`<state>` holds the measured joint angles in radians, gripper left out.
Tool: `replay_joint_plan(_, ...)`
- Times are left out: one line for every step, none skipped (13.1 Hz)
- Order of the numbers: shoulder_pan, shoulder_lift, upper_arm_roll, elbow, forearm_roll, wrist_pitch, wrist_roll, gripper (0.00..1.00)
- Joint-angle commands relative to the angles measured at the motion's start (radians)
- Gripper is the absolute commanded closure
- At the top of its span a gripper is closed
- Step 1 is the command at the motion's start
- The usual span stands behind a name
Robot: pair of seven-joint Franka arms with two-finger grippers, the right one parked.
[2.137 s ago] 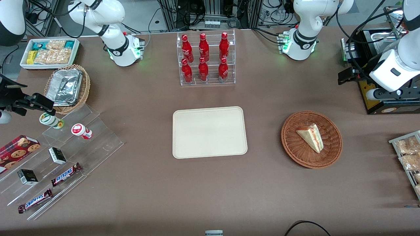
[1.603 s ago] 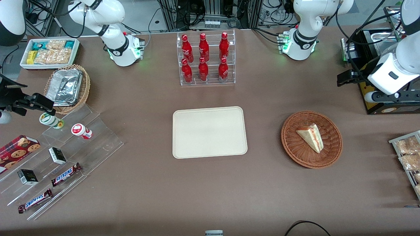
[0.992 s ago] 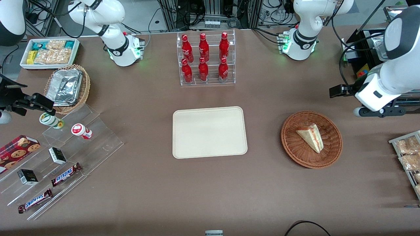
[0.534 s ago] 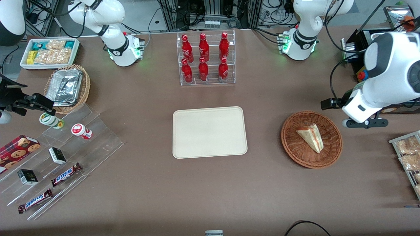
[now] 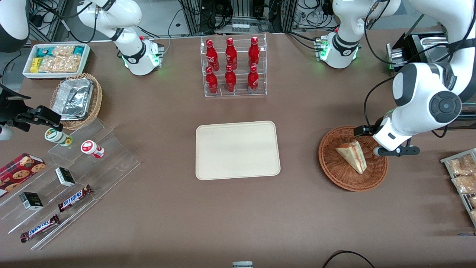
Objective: Place sandwich from basket to tray
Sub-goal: 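Lower the left gripper and close it on the wrapped sandwich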
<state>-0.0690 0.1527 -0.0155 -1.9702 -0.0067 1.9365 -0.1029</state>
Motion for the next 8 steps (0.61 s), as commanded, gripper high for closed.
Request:
replay_joint_plan(0.011,-0.002,0.005,-0.047,0.016,0.088,-0.065,0.0)
replay_joint_plan(0.011,0.004,0.005,-0.056,0.016,0.113,-0.122,0.0)
replay_joint_plan(0.009,0.005,0.003,-0.062,0.016,0.134,-0.188,0.0)
replay_joint_plan(0.009,0.011,0.003,-0.064,0.016,0.14,-0.248,0.0)
replay_joint_plan(0.009,0.014,0.003,-0.064,0.016,0.15,-0.292,0.0)
replay_joint_plan(0.008,0.016,0.003,-0.067,0.013,0.168,-0.37,0.0)
replay_joint_plan(0.006,0.019,0.002,-0.074,0.01,0.192,-0.488,0.0)
replay_joint_plan(0.0,0.018,0.002,-0.1,0.011,0.241,-0.576,0.0)
